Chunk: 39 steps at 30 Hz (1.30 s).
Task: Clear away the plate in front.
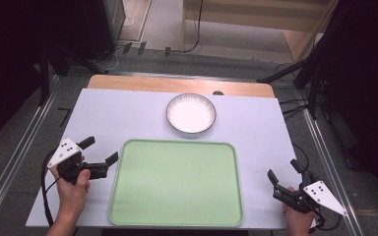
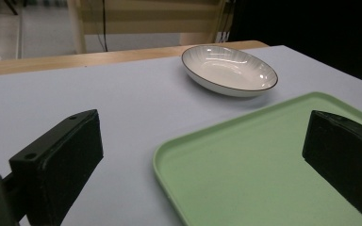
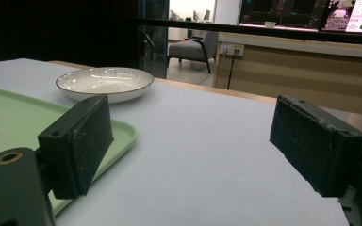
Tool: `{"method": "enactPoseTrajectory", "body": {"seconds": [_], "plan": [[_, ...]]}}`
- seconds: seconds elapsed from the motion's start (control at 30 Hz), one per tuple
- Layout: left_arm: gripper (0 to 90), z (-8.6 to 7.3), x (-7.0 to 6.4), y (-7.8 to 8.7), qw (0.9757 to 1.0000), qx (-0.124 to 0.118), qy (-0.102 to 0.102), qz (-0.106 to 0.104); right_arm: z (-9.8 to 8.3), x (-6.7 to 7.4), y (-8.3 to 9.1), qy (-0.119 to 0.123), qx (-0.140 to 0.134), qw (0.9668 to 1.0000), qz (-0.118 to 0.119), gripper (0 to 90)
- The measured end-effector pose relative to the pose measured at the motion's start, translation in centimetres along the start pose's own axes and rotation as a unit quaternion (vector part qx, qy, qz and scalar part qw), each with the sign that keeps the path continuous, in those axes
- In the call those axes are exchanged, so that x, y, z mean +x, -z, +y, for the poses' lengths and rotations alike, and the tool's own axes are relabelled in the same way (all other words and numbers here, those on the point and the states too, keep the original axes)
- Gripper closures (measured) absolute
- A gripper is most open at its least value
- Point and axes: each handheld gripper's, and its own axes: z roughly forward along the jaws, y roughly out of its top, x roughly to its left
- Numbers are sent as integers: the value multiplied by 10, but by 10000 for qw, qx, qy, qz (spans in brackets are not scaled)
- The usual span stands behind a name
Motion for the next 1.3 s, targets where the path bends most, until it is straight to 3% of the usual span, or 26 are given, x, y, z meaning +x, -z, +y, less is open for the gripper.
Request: {"method": "enactPoseTrajectory", "body": {"seconds": [0.47,0.7,1.3], "plan": [[0,23,-2,-28,9998,156,73,-126,0,0,0,-4,-7,10000,11,144],[0,37,-5,-50,9990,342,89,-272,0,0,0,-5,0,10000,9,144],[0,57,-5,-81,9978,456,219,-423,0,-1,0,-21,0,10000,25,145]]}}
